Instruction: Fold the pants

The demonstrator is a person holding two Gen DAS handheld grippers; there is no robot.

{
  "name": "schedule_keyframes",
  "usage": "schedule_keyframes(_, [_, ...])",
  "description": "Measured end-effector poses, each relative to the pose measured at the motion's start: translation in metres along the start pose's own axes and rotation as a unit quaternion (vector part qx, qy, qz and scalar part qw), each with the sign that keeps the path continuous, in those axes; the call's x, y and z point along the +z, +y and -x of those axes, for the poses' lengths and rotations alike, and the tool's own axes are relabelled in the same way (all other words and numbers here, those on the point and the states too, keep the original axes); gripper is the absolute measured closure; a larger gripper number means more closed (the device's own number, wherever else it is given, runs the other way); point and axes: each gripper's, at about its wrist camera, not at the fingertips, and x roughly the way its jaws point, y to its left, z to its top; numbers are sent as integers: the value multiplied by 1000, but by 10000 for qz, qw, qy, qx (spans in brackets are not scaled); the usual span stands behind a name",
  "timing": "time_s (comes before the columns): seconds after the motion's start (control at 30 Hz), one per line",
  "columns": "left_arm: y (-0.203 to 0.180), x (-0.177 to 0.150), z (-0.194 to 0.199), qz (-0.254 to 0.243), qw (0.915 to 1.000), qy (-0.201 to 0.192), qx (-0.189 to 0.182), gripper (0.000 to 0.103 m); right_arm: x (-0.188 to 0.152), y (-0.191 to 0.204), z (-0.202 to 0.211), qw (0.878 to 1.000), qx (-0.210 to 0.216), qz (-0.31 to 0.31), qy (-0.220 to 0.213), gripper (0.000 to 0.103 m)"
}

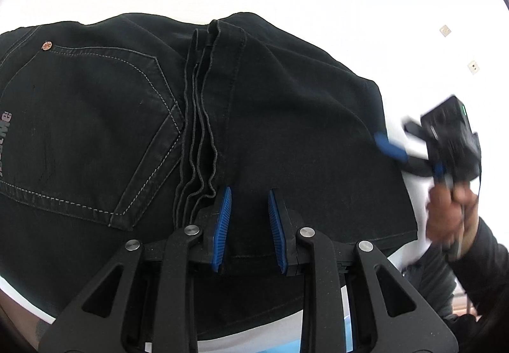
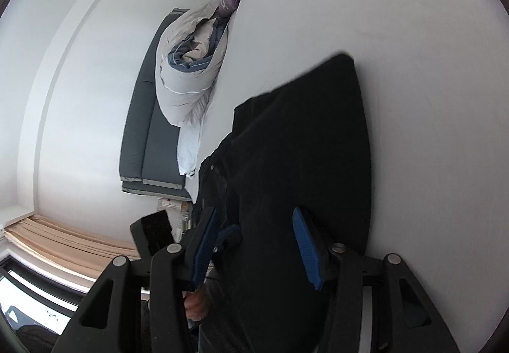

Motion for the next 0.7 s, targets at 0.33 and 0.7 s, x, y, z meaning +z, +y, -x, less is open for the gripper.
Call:
schedule_keyframes(0.33, [57, -26, 108, 684, 9932, -928, -188, 79, -97, 47, 3, 9946, 203, 604, 823, 49])
schedule_keyframes(0.7, [225, -101, 216, 3302, 8980, -2851, -572, 1, -35, 87, -34, 9966, 637, 451, 265, 46])
